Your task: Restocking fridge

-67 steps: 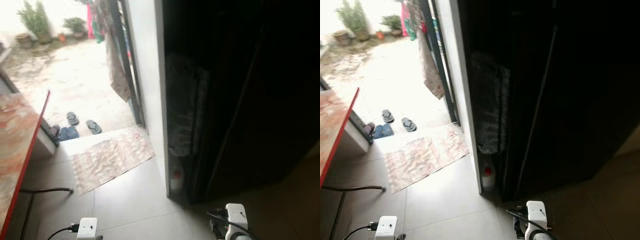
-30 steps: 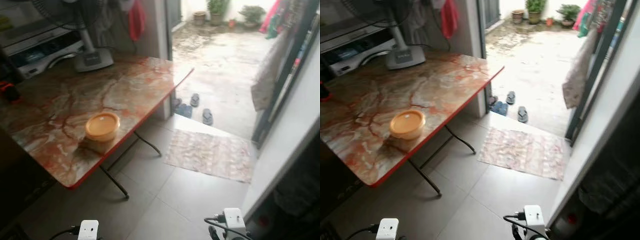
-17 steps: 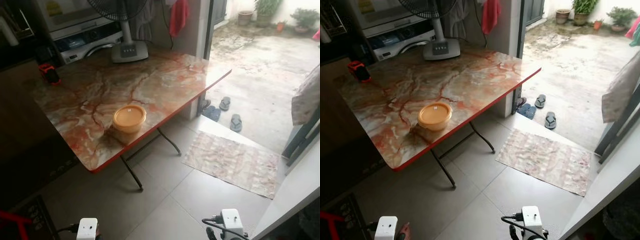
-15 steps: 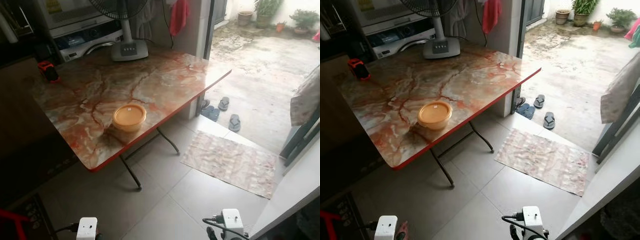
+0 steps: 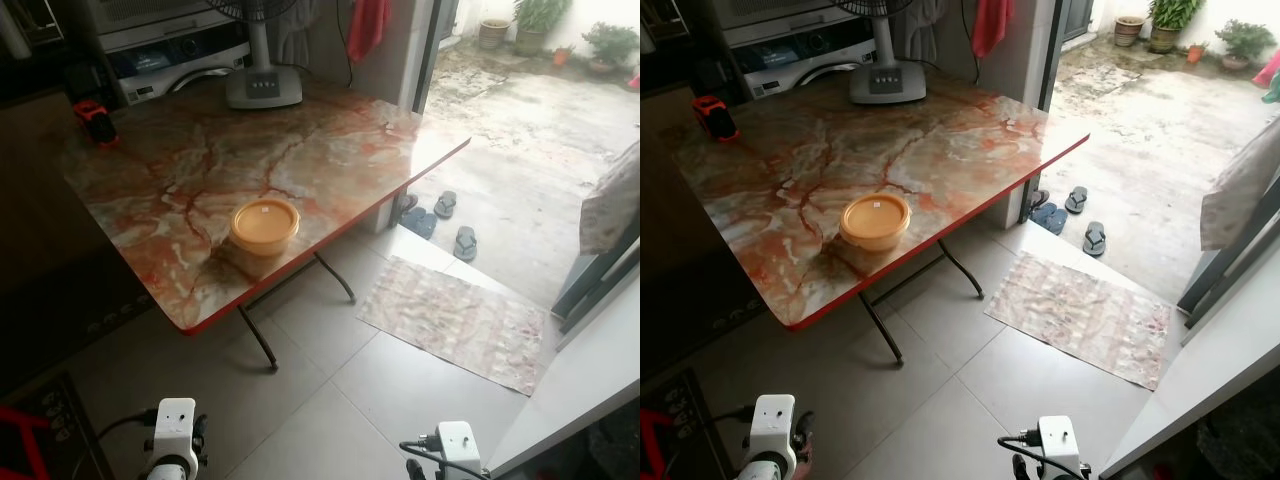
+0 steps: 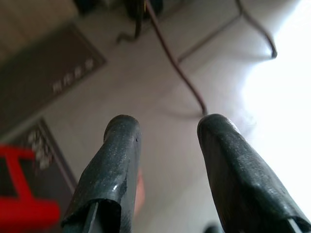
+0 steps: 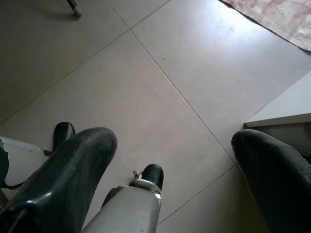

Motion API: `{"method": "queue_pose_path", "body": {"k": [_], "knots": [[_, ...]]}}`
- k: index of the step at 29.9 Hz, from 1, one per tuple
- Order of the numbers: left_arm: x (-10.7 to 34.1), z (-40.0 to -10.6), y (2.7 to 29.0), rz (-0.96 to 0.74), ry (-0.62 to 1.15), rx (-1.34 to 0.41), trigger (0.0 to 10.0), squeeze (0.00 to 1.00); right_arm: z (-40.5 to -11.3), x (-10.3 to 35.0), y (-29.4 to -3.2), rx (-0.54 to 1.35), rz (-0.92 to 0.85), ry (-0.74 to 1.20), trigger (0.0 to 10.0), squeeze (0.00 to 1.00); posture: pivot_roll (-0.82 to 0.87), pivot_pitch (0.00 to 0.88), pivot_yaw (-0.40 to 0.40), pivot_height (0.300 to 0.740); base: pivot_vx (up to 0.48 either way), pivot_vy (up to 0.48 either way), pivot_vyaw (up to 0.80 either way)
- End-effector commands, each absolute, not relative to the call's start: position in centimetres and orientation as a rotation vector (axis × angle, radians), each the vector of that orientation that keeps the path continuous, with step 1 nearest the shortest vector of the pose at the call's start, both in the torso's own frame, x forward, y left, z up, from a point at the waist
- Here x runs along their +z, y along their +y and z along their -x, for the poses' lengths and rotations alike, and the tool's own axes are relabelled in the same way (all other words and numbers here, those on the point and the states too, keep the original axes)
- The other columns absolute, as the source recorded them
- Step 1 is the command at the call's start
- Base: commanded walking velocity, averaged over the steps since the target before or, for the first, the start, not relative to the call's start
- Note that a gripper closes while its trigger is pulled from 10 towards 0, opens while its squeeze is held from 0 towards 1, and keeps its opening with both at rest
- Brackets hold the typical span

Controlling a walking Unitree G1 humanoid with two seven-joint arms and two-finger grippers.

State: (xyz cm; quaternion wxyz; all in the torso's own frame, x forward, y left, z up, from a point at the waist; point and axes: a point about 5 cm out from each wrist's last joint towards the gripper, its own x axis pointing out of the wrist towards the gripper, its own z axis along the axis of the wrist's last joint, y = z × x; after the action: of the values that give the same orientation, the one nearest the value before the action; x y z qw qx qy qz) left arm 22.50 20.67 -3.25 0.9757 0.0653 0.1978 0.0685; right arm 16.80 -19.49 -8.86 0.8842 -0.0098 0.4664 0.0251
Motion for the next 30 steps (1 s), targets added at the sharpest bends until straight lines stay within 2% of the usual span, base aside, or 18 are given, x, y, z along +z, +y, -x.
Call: {"method": "queue_pose_path", "body": {"k": [1,9,15,30], "knots": [[-3.1,-22.5,20.3,-0.133,0.375,0.121,10.0,0.00,-16.2,-9.1,-19.5,0.062,0.020,0.997,10.0,0.00,-0.02,0.056,0.030,0.740,0.000,0.000,0.00],[-3.8,-19.6,20.7,-0.149,0.357,0.160,10.0,0.00,-15.4,-9.4,-19.9,0.082,0.044,1.017,10.0,0.00,-0.02,0.054,0.045,0.740,0.000,0.000,0.00],[-2.5,-17.1,20.8,-0.193,0.235,0.216,10.0,0.00,-14.2,-9.7,-20.5,0.085,0.056,1.037,10.0,0.00,-0.03,0.050,0.052,0.740,0.000,0.000,0.00],[3.0,-17.9,21.2,-0.296,-0.015,0.217,10.0,0.00,-14.4,-9.6,-20.5,0.104,0.081,1.036,10.0,0.00,-0.03,0.017,0.064,0.740,0.000,0.000,0.00]]}}
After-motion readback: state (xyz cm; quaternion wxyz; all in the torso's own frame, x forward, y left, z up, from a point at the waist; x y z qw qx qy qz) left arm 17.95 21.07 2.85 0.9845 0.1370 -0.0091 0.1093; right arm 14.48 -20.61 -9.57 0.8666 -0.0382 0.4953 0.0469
